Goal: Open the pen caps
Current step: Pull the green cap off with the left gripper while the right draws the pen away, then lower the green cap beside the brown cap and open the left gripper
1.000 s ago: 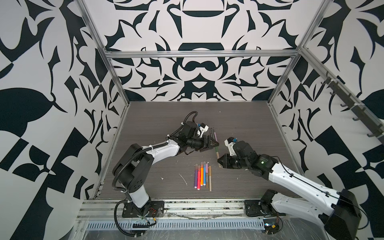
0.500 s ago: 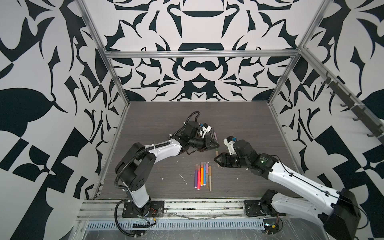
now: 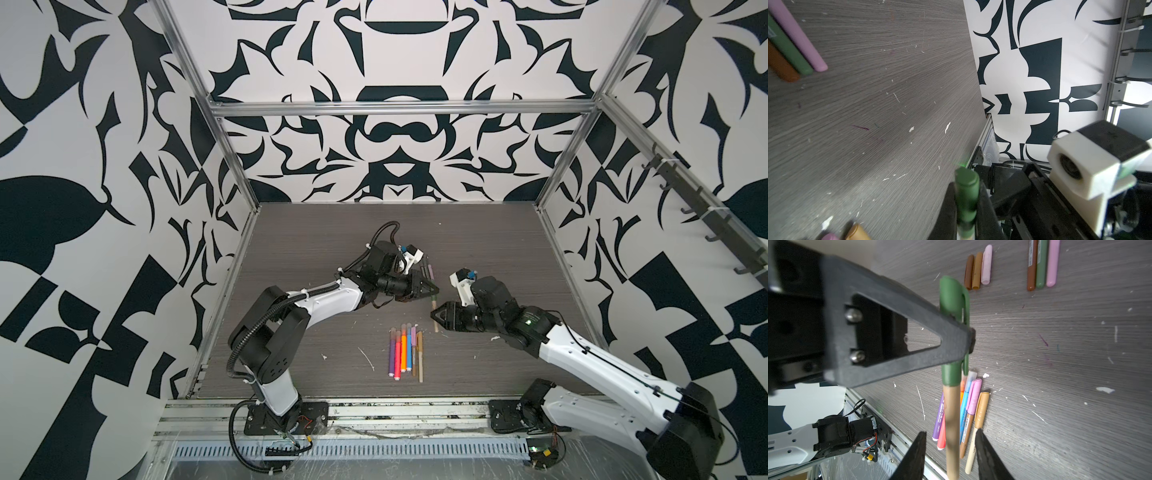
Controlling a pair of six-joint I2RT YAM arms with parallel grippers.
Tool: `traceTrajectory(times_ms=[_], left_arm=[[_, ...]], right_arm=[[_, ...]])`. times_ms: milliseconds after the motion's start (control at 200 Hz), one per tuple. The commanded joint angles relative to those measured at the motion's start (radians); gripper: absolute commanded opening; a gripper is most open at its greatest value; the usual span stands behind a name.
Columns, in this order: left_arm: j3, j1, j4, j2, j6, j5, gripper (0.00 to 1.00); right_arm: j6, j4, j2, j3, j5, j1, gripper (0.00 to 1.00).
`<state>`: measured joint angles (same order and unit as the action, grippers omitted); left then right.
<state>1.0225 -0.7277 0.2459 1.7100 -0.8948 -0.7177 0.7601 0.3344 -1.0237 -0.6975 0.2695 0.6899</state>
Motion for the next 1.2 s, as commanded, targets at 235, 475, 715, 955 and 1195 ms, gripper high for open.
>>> traceTrajectory(times_ms=[235,475,715,955,1195], left_arm=[[-0.025,-0.004,0.038,-0.044,-0.013,-0.020,0.00],[0.032,0.091,-0.101,-0.043,0.060,0.078,0.00],[0.187,0.337,-0.170,0.039,0.089,0.060,0.00],[0.138,0.346,-0.235,0.020,0.156,0.101,0.00],[0.090,0.347,-0.437,0.059,0.318,0.211,0.00]], right_arm=[[-0.001,-0.103,-0.053,-0.033,0.045,-0.016,0.00],[0.018,-0.073,0.001,0.012,0.031,-0.015,0.00],[0.223,-0.208,0.089,0.216,-0.120,0.260,0.00],[0.194,-0.033,0.280,0.201,-0.234,0.244,0.00],[0.108,0.042,0.282,0.152,-0.140,0.092,0.00]])
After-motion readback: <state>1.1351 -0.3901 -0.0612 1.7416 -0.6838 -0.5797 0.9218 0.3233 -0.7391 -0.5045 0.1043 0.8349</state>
